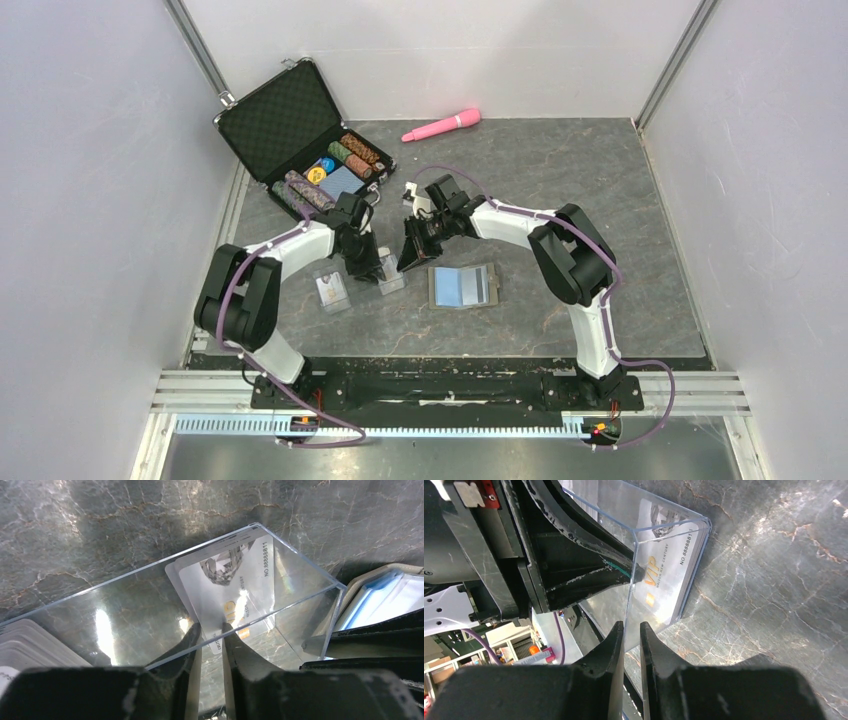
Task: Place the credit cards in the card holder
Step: Pick up the credit card from the storage box.
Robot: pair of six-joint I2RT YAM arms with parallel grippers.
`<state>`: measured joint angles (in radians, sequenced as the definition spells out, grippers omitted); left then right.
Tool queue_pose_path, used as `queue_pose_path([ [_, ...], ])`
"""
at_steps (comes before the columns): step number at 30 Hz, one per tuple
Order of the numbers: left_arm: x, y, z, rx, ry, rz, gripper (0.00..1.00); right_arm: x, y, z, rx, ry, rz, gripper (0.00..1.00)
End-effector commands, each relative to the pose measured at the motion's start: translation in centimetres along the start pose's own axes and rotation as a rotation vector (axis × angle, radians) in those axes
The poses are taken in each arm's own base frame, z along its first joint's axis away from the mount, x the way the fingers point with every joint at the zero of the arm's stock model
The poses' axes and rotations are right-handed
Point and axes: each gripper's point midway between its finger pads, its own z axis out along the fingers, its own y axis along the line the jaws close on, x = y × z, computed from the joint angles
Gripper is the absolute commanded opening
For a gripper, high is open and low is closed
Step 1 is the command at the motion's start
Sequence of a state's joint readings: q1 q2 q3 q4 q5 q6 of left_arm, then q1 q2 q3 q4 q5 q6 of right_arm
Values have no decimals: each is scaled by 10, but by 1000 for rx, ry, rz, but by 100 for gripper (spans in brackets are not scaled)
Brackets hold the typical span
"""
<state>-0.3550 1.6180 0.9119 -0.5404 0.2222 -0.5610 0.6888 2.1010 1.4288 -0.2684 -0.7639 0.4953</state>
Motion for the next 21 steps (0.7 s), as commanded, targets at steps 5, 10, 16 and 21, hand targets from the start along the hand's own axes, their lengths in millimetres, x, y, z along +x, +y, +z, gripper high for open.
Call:
queue_pose_path([
  [5,-18,-31,8,110,-21,15,21,17,2,3,-11,55,-7,13],
  [10,-18,-16,0,25,-27,47,41,17,2,3,-12,56,-7,13],
  [16,-19,-7,-5,-26,-37,73,28,18,1,3,-12,59,-3,13],
  [21,-19,-2,-5,-60,-28,88,14,20,0,3,-11,61,-2,13],
])
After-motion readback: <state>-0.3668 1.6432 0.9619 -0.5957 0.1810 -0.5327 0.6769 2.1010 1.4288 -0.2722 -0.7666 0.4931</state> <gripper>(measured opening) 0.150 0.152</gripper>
